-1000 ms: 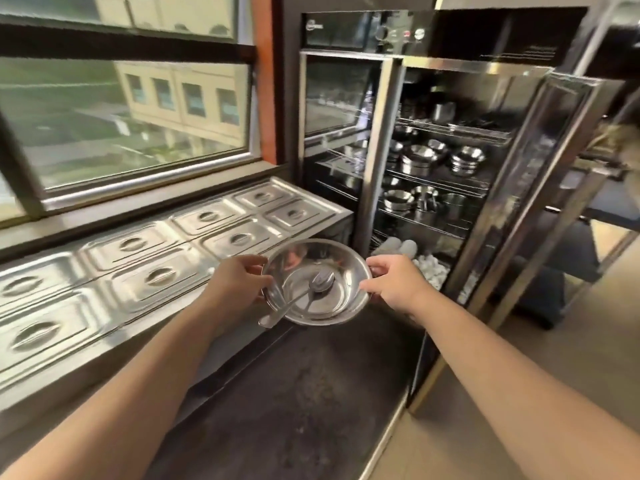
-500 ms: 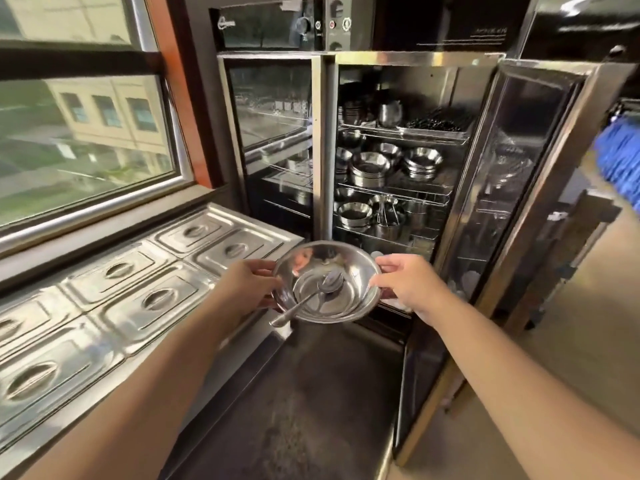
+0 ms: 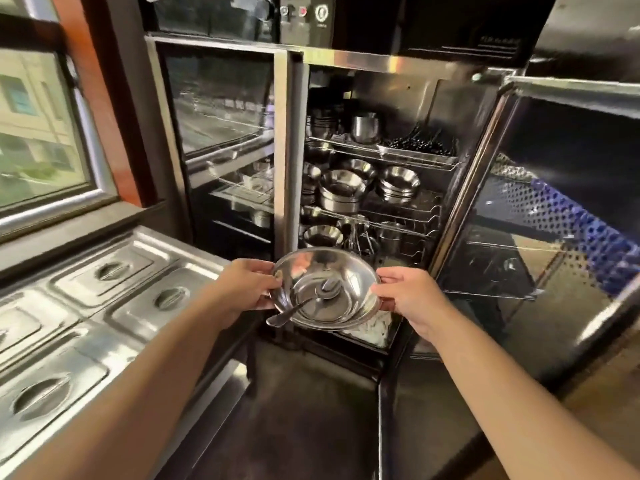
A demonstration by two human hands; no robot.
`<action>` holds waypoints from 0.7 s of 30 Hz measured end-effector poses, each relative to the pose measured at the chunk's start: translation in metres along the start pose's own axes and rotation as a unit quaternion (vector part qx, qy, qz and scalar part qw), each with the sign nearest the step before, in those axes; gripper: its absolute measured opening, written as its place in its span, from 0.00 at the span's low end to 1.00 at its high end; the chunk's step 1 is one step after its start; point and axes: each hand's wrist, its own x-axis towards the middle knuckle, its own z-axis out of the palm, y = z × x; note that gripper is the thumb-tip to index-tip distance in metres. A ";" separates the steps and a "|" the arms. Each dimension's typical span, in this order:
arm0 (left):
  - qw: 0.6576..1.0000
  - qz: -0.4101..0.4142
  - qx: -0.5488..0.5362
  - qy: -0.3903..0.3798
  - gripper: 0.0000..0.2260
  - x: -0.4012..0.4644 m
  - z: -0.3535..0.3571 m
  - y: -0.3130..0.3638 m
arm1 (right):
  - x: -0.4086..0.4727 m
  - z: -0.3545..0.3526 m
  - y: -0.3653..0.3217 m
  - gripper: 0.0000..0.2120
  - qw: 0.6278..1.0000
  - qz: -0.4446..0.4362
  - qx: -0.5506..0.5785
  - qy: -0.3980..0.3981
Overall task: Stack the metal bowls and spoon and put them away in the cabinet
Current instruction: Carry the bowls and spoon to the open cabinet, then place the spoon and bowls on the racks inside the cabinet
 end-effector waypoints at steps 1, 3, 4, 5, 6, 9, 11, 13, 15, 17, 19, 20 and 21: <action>1.000 0.003 -0.005 -0.014 0.09 0.025 -0.001 0.004 | 0.015 0.002 -0.002 0.24 1.000 0.003 0.017 0.015; 0.999 0.003 -0.016 -0.046 0.10 0.072 -0.002 0.016 | 0.046 0.003 -0.008 0.21 0.997 0.010 0.055 0.050; 0.998 -0.005 -0.016 -0.063 0.11 0.096 -0.003 0.022 | 0.061 0.004 -0.014 0.18 0.994 0.021 0.075 0.072; 0.997 -0.013 -0.019 -0.080 0.12 0.118 -0.003 0.030 | 0.076 0.004 -0.019 0.14 0.991 0.033 0.096 0.086; 0.996 -0.016 -0.026 -0.088 0.13 0.127 -0.002 0.033 | 0.080 0.004 -0.022 0.11 0.989 0.044 0.109 0.089; 0.991 -0.015 -0.035 -0.131 0.11 0.180 0.003 0.053 | 0.112 0.002 -0.033 0.17 0.981 0.055 0.146 0.112; 0.987 -0.011 -0.030 -0.157 0.09 0.211 0.008 0.065 | 0.126 0.001 -0.038 0.13 0.973 0.060 0.173 0.141; 0.981 -0.006 -0.030 -0.191 0.08 0.241 0.017 0.072 | 0.140 -0.002 -0.040 0.16 0.961 0.074 0.201 0.173; 0.976 -0.013 -0.040 -0.215 0.08 0.267 0.026 0.077 | 0.152 -0.006 -0.040 0.22 0.950 0.088 0.227 0.193; 0.968 -0.022 -0.050 -0.245 0.10 0.292 0.040 0.078 | 0.167 -0.015 -0.037 0.24 0.942 0.098 0.248 0.204; 0.962 -0.036 -0.056 -0.265 0.12 0.316 0.058 0.079 | 0.186 -0.026 -0.031 0.23 0.933 0.107 0.267 0.215; 0.961 -0.044 -0.062 -0.265 0.12 0.327 0.067 0.078 | 0.195 -0.032 -0.026 0.21 0.929 0.111 0.277 0.219; 0.960 -0.051 -0.067 -0.266 0.12 0.344 0.080 0.079 | 0.211 -0.042 -0.020 0.20 0.924 0.119 0.288 0.221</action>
